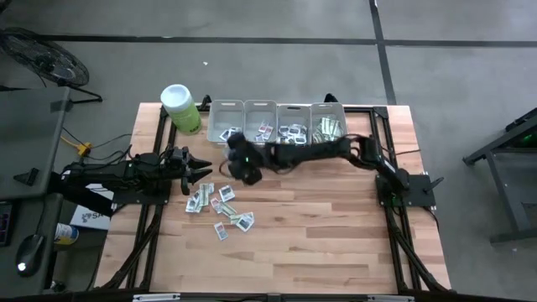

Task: Pick & Place First Aid Supplies
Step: Put the alcohol pad into the left gray bin, then put the towelette pack into the middle right gray bin

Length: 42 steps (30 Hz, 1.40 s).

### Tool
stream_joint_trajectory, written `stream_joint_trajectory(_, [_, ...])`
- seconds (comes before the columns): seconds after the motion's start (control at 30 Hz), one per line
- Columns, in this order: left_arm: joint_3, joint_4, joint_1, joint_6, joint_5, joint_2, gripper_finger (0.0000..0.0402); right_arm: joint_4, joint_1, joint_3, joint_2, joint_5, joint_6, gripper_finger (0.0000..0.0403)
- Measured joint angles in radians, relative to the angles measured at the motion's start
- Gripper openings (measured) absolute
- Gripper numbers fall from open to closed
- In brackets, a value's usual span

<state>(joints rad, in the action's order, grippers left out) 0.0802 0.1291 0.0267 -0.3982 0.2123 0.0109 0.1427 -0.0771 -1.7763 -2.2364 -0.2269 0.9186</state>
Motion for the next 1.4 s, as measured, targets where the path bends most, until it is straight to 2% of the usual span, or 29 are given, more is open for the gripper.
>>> stream_joint_trajectory(0.17, [0.0, 0.0, 0.0, 0.0, 0.0, 0.0, 0.015, -0.011, -0.094, -0.021, 0.0, 0.128, -0.072, 0.0])
stream_joint_trajectory(0.3, [0.0, 0.0, 0.0, 0.0, 0.0, 0.0, 0.015, -0.053, -0.163, -0.022, 0.0, 0.248, -0.196, 0.0])
stream_joint_trajectory(0.53, [0.0, 0.0, 0.0, 0.0, 0.001, 0.0, 0.015, -0.181, -0.262, -0.022, -0.004, 0.553, -0.426, 0.0])
stream_joint_trajectory(0.63, [0.0, 0.0, 0.0, 0.0, 0.002, 0.0, 0.015, -0.249, -0.289, -0.022, -0.015, 0.635, -0.544, 0.0])
stream_joint_trajectory(0.93, [0.0, 0.0, 0.0, 0.0, 0.005, 0.0, 0.015, -0.333, -0.317, -0.022, -0.081, 0.617, -0.854, 0.0001])
stream_joint_trajectory(1.13, [0.0, 0.0, 0.0, 0.0, -0.001, 0.0, 0.015, -0.339, -0.322, -0.021, -0.109, 0.533, -0.966, 0.0005])
stream_joint_trajectory(1.23, [0.0, 0.0, 0.0, 0.0, 0.0, 0.0, 0.015, -0.335, -0.322, -0.021, -0.111, 0.528, -0.972, 0.0024])
stream_joint_trajectory(1.4, [0.0, 0.0, 0.0, 0.0, 0.0, 0.0, 0.015, -0.335, -0.322, -0.021, -0.111, 0.543, -1.0, 0.0079])
